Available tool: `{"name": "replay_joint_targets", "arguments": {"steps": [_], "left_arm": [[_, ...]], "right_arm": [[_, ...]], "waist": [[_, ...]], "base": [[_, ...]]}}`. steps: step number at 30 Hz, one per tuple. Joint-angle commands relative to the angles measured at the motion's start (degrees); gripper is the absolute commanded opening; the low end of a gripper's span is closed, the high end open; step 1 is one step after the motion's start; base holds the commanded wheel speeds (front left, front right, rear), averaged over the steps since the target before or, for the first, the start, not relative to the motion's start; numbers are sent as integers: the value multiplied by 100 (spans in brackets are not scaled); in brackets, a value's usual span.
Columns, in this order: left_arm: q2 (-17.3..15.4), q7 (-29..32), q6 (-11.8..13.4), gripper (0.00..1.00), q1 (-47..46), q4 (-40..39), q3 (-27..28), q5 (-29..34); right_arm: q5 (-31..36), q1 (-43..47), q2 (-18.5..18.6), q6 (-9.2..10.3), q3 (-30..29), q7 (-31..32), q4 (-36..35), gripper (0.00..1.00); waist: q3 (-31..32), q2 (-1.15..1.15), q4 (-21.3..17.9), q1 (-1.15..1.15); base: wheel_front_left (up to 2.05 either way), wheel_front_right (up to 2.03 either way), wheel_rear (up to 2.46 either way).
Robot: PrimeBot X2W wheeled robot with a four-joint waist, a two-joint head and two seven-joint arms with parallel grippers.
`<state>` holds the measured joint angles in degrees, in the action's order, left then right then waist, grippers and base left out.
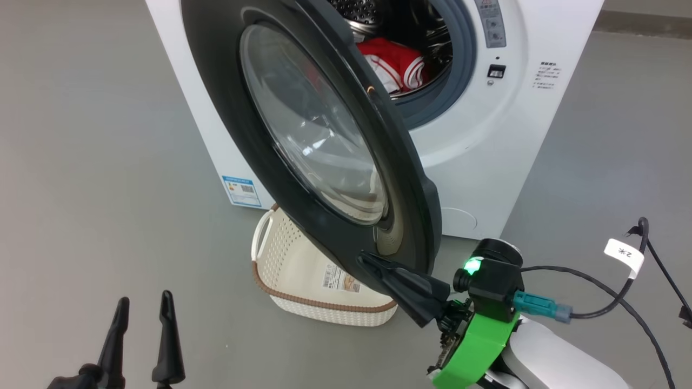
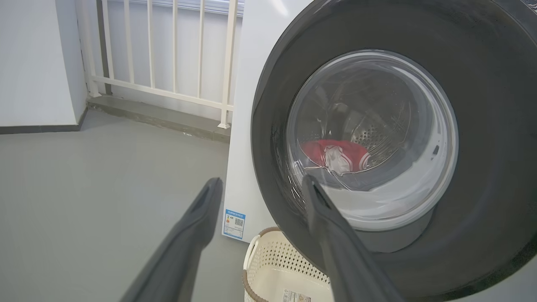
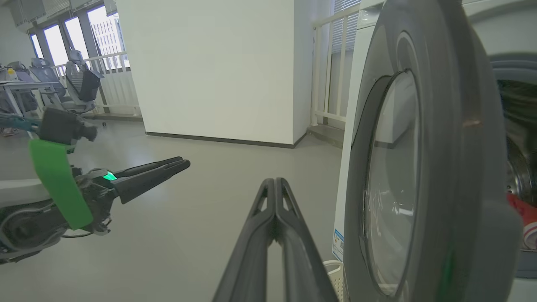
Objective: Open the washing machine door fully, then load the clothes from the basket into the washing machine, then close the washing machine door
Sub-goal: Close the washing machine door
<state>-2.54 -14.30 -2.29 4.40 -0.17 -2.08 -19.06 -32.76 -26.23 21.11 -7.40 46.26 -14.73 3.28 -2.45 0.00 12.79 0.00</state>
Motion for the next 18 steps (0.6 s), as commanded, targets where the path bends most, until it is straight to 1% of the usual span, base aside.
{"name": "replay_joint_targets", "arguments": {"steps": [1,10,18], "left_arm": [[-33,-70,59,100,-216,-170,151,-43],[-33,-70,104,100,-314,-180,105,-132],[-33,-70,91,100,-319,-142,95,-136]], "right_arm": [[-89,-178,-4,-9,64,-27,-22,0],[-253,-291,107,-9,311,-27,568,0],[-343,-163,137,-9,188,-27,876,0]], "waist": [[-104,0,79,0],[-268,0,294,0],[-241,0,418,0]], "base": [[0,0,0],[0,0,0],[0,0,0]]}}
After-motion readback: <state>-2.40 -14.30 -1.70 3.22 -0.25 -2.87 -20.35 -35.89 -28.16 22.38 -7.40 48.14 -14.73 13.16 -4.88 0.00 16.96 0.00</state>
